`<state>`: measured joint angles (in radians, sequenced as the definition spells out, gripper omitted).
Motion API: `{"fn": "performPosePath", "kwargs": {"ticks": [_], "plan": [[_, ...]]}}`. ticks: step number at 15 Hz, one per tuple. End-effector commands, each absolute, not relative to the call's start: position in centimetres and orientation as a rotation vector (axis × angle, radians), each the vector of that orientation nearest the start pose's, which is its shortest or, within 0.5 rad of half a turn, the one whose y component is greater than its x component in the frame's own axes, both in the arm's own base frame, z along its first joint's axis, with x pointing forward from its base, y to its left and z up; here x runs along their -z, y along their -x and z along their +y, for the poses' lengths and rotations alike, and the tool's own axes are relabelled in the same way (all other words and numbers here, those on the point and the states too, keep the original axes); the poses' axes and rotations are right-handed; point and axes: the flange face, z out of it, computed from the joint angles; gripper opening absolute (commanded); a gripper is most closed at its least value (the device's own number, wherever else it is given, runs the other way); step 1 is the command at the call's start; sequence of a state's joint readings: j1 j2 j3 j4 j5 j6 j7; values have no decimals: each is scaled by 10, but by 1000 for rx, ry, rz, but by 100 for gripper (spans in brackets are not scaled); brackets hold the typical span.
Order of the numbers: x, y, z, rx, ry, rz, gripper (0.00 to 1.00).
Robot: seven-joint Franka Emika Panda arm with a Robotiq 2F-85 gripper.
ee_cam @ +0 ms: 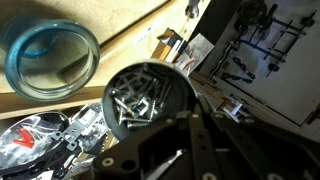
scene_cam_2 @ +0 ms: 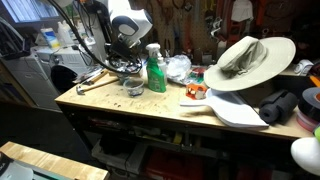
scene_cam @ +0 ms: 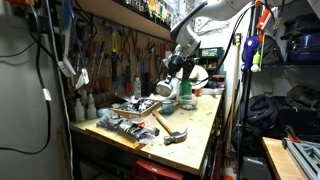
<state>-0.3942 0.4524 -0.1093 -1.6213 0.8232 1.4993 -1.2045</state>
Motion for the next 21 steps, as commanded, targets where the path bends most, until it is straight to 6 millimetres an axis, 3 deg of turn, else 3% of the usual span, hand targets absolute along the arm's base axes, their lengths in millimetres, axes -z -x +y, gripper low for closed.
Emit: {"fn": "performPosePath", "kwargs": {"ticks": [1,11,21], "plan": [[-357,-585,-230,299,2084,-548,1],[-357,-576,-245,361,1980,-514,1],[-354,-581,-242,371,1966,-482,3]]}}
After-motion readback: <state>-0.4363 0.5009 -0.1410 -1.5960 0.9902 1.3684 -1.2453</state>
